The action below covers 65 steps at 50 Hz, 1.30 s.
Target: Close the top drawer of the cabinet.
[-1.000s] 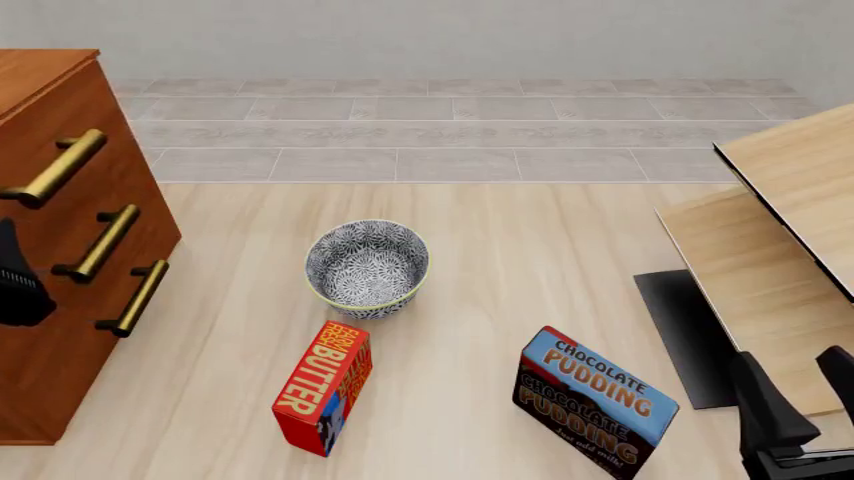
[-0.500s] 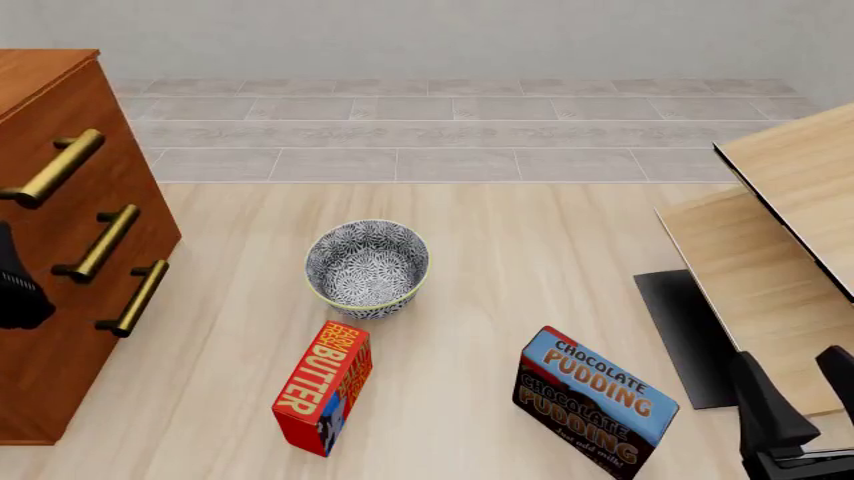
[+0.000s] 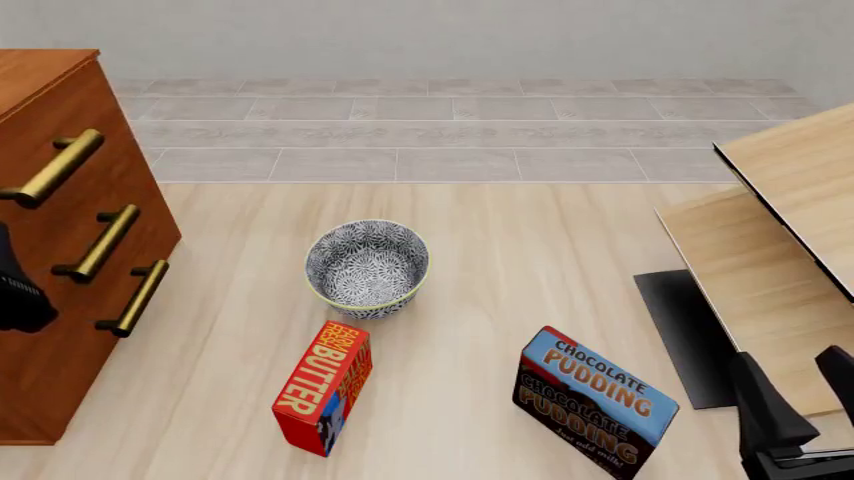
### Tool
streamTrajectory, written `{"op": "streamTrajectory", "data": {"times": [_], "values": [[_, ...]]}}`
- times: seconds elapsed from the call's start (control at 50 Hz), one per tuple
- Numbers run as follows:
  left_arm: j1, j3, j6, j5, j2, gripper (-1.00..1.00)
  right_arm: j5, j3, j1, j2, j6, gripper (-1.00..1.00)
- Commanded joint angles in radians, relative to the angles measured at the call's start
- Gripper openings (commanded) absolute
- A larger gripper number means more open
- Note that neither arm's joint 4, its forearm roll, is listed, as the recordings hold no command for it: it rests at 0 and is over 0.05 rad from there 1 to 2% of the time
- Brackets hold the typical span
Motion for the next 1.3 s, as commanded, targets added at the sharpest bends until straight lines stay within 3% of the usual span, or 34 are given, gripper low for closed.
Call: {"op": "streamTrajectory", "data": {"times": [0.02, 0.06, 0.24, 0.34, 0.74, 0.76, 0.88, 0.94, 0.98, 1.0, 1.02, 1.04, 1.06, 1.1, 1.14, 1.16, 1.2, 1.22, 1.24, 1.3], "values": [[0.087, 0.023, 0.046, -0.088, 0.102, 1.00, 0.003, -0.001, -0.002, 0.000, 0.002, 1.00], [0.087, 0.026, 0.051, -0.097, 0.104, 1.00, 0.002, 0.000, -0.001, 0.000, 0.002, 1.00], [0.084, 0.078, 0.172, -0.329, 0.241, 1.00, 0.005, -0.002, -0.002, 0.000, 0.005, 1.00], [0.078, 0.078, 0.223, -0.333, 0.231, 1.00, 0.004, -0.001, -0.004, 0.000, 0.006, 1.00], [0.081, 0.100, 0.242, -0.333, 0.214, 1.00, 0.007, 0.002, -0.006, 0.000, 0.004, 1.00], [0.081, 0.106, 0.270, -0.333, 0.202, 1.00, 0.010, 0.002, -0.008, 0.000, 0.005, 1.00], [0.073, 0.139, 0.240, -0.333, 0.171, 1.00, 0.017, 0.003, -0.012, 0.000, 0.008, 1.00], [0.063, 0.159, 0.196, -0.333, 0.150, 1.00, 0.019, 0.003, -0.015, 0.001, 0.011, 1.00], [-0.001, 0.216, 0.038, -0.333, 0.092, 1.00, 0.023, 0.002, -0.017, 0.007, 0.012, 1.00], [-0.062, 0.244, 0.004, -0.333, 0.054, 1.00, 0.026, 0.002, -0.016, 0.008, 0.011, 1.00], [-0.062, 0.245, 0.004, -0.333, 0.054, 1.00, 0.026, 0.002, -0.016, 0.008, 0.011, 1.00], [-0.183, 0.247, -0.083, -0.186, -0.096, 1.00, 0.034, 0.002, -0.012, 0.007, 0.007, 1.00], [-0.183, 0.247, -0.084, -0.165, -0.116, 1.00, 0.034, 0.002, -0.012, 0.008, 0.007, 1.00], [-0.246, 0.247, -0.217, 0.079, -0.363, 1.00, 0.039, 0.002, -0.007, 0.007, 0.004, 1.00], [-0.301, 0.226, -0.415, 0.352, -0.636, 1.00, 0.045, 0.003, 0.001, 0.005, -0.004, 1.00], [-0.334, 0.215, -0.469, 0.439, -0.704, 1.00, 0.048, 0.002, 0.002, 0.007, -0.004, 1.00], [-0.406, 0.232, -0.511, 0.549, -0.852, 1.00, 0.052, 0.002, 0.004, 0.007, -0.010, 1.00], [-0.406, 0.231, -0.511, 0.558, -0.860, 1.00, 0.052, 0.002, 0.004, 0.007, -0.010, 1.00], [-0.464, 0.225, -0.555, 0.652, -0.967, 1.00, 0.054, 0.003, 0.007, 0.005, -0.021, 1.00], [-0.542, 0.220, -0.632, 0.648, -0.989, 1.00, 0.062, 0.003, 0.015, 0.003, -0.041, 1.00]]}}
